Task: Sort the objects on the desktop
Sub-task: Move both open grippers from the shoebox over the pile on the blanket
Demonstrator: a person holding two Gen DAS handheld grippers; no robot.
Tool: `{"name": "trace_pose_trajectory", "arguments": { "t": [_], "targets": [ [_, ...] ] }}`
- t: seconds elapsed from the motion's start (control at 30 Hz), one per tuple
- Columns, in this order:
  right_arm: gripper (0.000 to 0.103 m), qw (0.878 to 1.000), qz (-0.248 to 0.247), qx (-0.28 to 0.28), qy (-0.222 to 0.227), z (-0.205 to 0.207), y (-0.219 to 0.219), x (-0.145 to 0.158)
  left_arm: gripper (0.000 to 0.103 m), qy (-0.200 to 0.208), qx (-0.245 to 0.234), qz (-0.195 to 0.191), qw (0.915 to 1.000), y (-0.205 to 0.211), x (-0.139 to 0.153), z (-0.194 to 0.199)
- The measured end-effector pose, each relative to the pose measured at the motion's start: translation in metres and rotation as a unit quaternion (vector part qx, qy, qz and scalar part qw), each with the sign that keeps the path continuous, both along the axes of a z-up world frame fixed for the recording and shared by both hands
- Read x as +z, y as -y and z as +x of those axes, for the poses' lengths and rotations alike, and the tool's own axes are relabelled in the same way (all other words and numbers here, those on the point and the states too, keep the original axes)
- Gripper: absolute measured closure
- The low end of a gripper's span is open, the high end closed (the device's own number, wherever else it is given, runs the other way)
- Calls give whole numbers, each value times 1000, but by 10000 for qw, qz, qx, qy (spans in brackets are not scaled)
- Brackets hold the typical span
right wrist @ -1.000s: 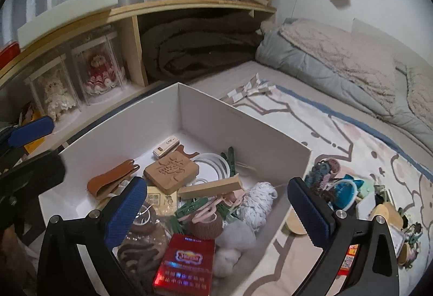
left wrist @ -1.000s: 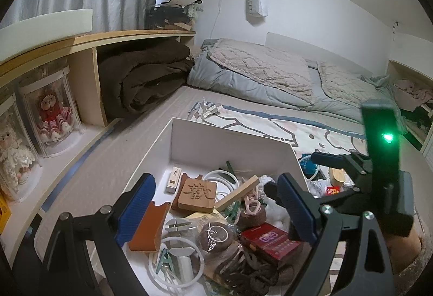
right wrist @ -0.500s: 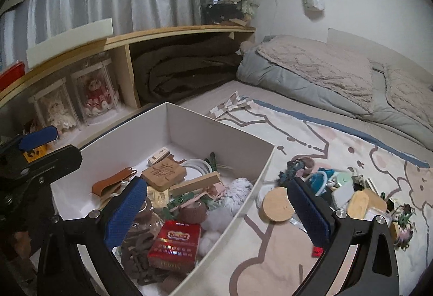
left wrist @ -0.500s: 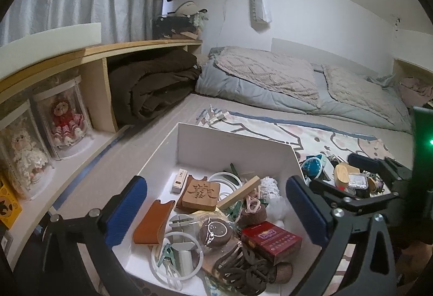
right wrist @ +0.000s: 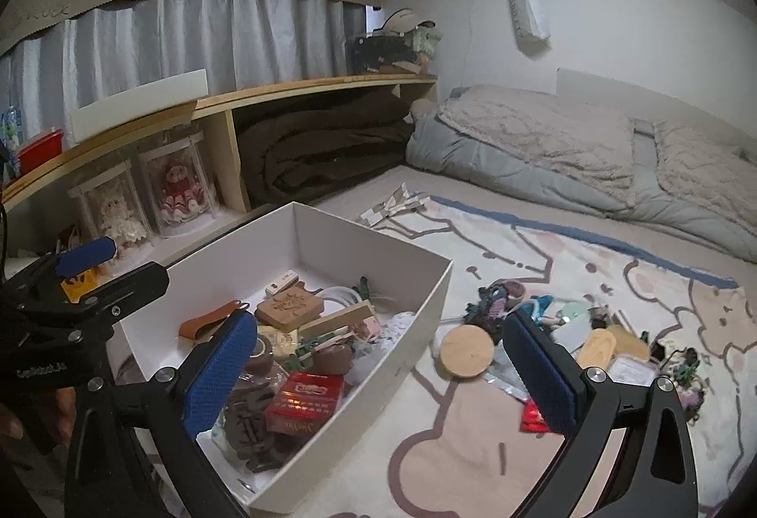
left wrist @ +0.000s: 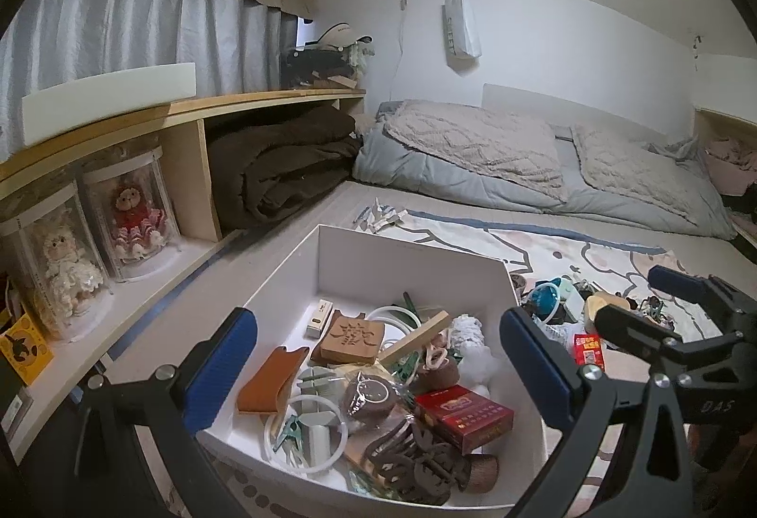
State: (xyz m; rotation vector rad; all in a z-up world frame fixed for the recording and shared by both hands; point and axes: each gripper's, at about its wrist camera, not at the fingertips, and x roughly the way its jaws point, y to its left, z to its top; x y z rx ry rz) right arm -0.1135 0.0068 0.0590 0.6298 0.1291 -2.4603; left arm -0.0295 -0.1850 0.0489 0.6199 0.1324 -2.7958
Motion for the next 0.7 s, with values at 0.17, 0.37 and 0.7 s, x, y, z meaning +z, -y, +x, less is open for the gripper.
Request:
{"name": "trace_pose_trajectory", "arguments": {
  "t": [0.17,0.37,0.7],
  "targets": [
    [0,9999,16,-55,-154,10,-13,2,0,-18,-40,29,10000,-7,0,6],
    [0,9996,49,-115,-255,18,-27,3,0,-99,-15,55,9999,-17,-1,14],
    [0,9995,-6,-162,-282,30,-45,-1,0,-132,-75,-51,9999,-37,-9,18]
  ]
}}
